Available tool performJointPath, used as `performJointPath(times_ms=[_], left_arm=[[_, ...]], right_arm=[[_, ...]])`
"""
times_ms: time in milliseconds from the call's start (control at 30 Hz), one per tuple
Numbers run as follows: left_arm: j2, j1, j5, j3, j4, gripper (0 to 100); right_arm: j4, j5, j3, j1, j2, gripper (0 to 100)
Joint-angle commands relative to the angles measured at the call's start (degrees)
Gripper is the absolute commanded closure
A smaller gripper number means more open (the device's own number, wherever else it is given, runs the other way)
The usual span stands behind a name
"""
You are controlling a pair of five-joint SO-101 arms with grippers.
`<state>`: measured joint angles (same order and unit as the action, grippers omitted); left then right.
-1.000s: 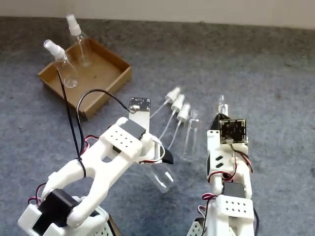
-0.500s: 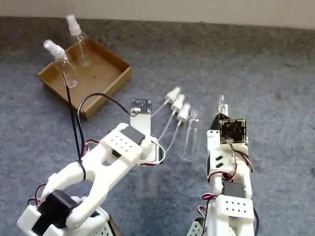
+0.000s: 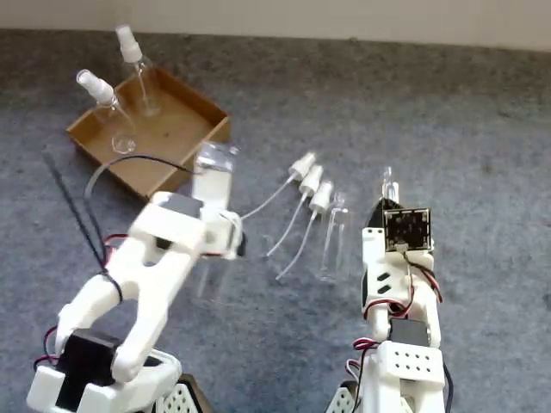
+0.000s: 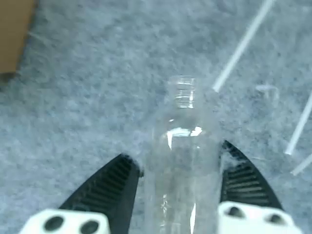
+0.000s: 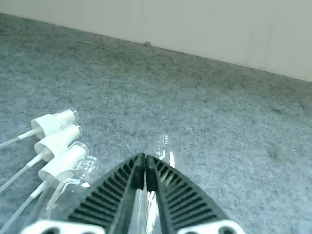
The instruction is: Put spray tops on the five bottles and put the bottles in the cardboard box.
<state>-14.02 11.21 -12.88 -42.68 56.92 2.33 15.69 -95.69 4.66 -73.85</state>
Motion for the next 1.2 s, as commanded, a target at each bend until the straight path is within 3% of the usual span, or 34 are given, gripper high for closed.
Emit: performJointPath(times_ms=[0,333,533,700,900,1167], left_arm=[[-0.2,-5.9,9.8,3.8,-2.3,86],[-0.1,-6.4,10.9,3.3,-2.8,86],[-0.7,-6.5,10.8,3.0,-2.6,70],[-0.7,-6.6,10.8,3.3,-1.8,70],[-3.5,-6.6,10.9,7.3,9.2,70],[3.9,-6.5,14.6,7.3,3.1,70]], right_arm=[[-1.5,0.1,-8.8,0.4,-0.4,99.5],[-1.5,0.1,-8.8,0.4,-0.4,99.5],[-1.5,0.1,-8.8,0.4,-0.3,99.5],[-1.5,0.1,-8.8,0.4,-0.3,99.5],[-1.5,0.1,-8.8,0.4,-0.3,99.5],[-1.5,0.1,-8.8,0.4,-0.3,99.5]])
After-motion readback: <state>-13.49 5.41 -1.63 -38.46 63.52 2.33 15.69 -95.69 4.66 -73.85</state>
